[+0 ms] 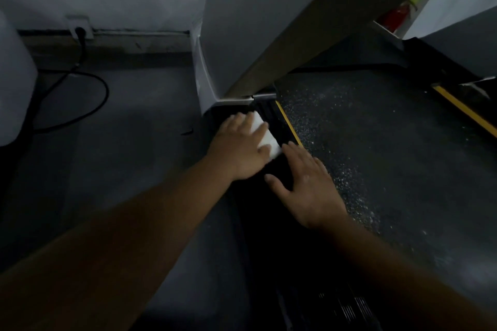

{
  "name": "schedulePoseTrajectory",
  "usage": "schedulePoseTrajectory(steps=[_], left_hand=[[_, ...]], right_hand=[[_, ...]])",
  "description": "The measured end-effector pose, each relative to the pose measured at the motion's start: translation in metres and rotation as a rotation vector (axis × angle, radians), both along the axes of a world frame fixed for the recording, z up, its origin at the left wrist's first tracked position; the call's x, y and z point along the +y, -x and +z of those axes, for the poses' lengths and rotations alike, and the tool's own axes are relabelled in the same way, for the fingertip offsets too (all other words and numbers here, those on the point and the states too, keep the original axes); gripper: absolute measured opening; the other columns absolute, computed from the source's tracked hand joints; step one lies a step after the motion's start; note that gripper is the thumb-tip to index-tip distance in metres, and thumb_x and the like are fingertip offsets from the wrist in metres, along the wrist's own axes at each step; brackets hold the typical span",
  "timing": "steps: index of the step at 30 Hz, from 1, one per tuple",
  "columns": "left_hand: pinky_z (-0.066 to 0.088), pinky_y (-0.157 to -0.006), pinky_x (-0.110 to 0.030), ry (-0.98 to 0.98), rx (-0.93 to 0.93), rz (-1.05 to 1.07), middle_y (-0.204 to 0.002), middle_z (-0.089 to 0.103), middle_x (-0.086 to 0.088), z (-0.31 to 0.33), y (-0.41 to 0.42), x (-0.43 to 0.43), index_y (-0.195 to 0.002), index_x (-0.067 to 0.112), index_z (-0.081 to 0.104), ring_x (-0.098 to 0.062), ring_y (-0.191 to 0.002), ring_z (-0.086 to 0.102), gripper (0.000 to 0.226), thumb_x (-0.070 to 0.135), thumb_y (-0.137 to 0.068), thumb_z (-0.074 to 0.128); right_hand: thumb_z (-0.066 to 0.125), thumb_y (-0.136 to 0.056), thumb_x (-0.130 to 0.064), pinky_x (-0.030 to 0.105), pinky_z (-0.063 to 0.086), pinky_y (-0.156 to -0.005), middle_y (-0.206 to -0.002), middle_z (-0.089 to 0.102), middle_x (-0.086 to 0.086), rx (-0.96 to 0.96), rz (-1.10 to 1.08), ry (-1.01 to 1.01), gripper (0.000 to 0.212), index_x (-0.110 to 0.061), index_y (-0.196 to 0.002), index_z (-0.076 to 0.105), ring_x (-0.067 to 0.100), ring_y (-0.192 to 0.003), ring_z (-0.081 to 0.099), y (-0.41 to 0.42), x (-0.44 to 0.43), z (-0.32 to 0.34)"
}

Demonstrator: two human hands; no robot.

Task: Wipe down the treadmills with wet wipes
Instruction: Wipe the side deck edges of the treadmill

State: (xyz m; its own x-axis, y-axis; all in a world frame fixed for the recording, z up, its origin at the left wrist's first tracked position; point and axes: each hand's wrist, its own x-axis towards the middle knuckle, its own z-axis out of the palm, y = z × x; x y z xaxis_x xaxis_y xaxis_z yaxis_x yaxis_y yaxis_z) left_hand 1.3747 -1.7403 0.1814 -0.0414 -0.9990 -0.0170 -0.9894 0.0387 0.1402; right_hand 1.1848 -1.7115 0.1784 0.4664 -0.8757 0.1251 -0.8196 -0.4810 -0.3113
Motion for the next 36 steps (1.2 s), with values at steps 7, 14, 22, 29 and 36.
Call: schedulePoseTrajectory(steps=[7,14,22,29,36], left_hand=[[-0.001,-0.125,-0.039,-0.035,0.005,-0.086,-0.17,-0.006,-0.006,-0.004,-0.031,0.016,-0.162,0.033,0.008,-0.028,-0.156,-0.003,0.067,0.058,-0.101,0.016],[-0.006,-0.125,-0.035,-0.127,0.226,-0.188,-0.17,-0.008,0.0,0.01,0.013,0.033,-0.162,0.032,0.003,-0.018,-0.156,-0.008,0.067,0.043,-0.105,0.037],[-0.003,-0.125,-0.033,-0.134,0.262,0.077,-0.169,-0.014,0.005,0.002,-0.014,0.04,-0.162,0.019,-0.001,-0.009,-0.153,-0.016,0.062,0.042,-0.109,0.022],[0.003,-0.126,-0.04,-0.123,0.232,0.133,-0.169,-0.012,0.008,0.001,-0.012,0.018,-0.162,0.022,0.001,-0.011,-0.155,-0.013,0.061,0.046,-0.108,0.014],[0.006,-0.126,-0.045,-0.073,0.234,0.142,-0.17,-0.01,0.007,-0.003,-0.012,0.016,-0.162,0.023,0.004,-0.012,-0.155,-0.012,0.06,0.045,-0.108,0.017]], right_hand=[[0.044,-0.094,-0.061,0.047,0.031,-0.119,-0.156,0.041,0.009,-0.252,0.016,0.144,0.079,-0.01,-0.153,0.036,0.02,-0.145,0.034,0.003,0.006,0.0],[0.043,-0.099,-0.054,0.042,0.033,-0.118,-0.156,0.042,0.008,-0.313,0.035,0.174,0.068,-0.011,-0.152,0.04,0.018,-0.145,0.036,0.004,0.006,-0.001],[0.032,-0.101,-0.051,0.037,0.034,-0.117,-0.153,0.047,0.012,0.098,0.278,0.096,0.058,-0.016,-0.141,0.057,0.028,-0.143,0.041,-0.002,0.0,0.004],[0.023,-0.101,-0.018,0.042,0.036,-0.103,-0.128,0.053,0.02,0.29,0.05,0.06,0.048,0.007,-0.128,0.054,0.039,-0.121,0.048,-0.066,-0.042,0.028],[0.012,-0.099,-0.046,0.044,0.018,-0.125,-0.16,0.029,0.023,0.214,0.057,-0.009,0.074,0.0,-0.151,0.036,0.033,-0.152,0.02,-0.04,-0.061,-0.007]])
